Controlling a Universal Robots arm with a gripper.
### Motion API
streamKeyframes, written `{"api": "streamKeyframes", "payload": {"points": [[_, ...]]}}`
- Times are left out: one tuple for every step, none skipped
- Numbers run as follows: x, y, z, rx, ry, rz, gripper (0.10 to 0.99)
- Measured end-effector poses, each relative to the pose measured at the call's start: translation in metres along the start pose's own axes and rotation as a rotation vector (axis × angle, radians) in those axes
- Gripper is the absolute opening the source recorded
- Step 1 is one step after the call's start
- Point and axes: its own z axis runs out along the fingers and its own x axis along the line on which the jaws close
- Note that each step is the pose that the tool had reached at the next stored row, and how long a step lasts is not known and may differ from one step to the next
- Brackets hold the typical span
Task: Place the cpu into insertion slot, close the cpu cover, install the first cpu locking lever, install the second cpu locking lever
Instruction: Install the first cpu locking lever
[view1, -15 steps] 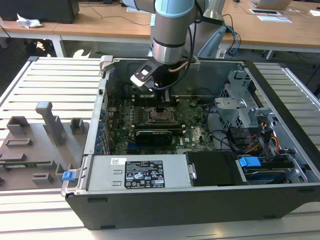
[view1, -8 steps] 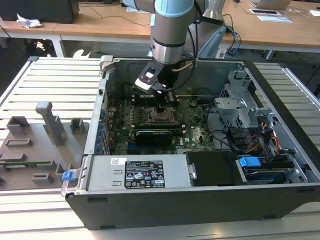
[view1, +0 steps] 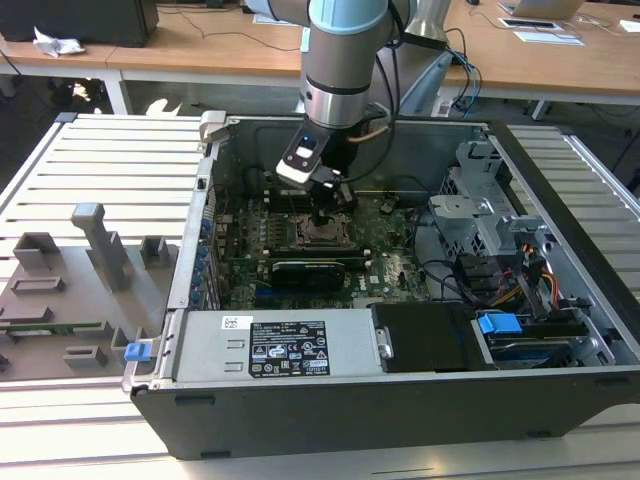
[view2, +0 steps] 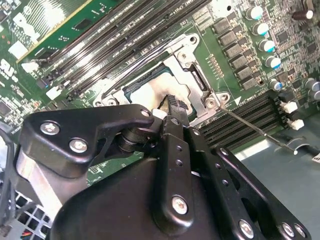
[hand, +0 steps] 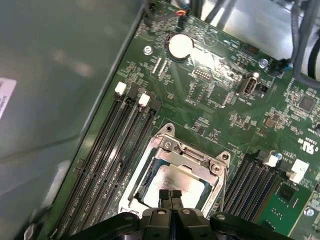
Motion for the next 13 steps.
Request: {"api": "streamKeyframes", "payload": {"points": [[0.0, 0.0, 0.0, 0.0, -0.0004, -0.01, 0.106], [0.0, 0.0, 0.0, 0.0, -0.0009, -0.023, 0.106], [0.0, 0.0, 0.0, -0.001, -0.0014, -0.038, 0.106], [0.0, 0.0, 0.0, -0.001, -0.0018, -0.049, 0.106], [0.0, 0.0, 0.0, -0.001, -0.0022, -0.059, 0.106], [0.0, 0.0, 0.0, -0.001, -0.0029, -0.078, 0.106], [0.0, 0.0, 0.0, -0.001, -0.0037, -0.1, 0.106], [0.0, 0.0, 0.0, -0.002, -0.0045, -0.123, 0.106], [0.0, 0.0, 0.0, -0.002, -0.0054, -0.147, 0.106], [0.0, 0.0, 0.0, -0.002, -0.0068, -0.183, 0.106], [0.0, 0.0, 0.0, -0.003, -0.0073, -0.199, 0.106], [0.0, 0.0, 0.0, -0.003, -0.0083, -0.226, 0.106], [0.0, 0.0, 0.0, -0.003, -0.009, -0.246, 0.106]]}}
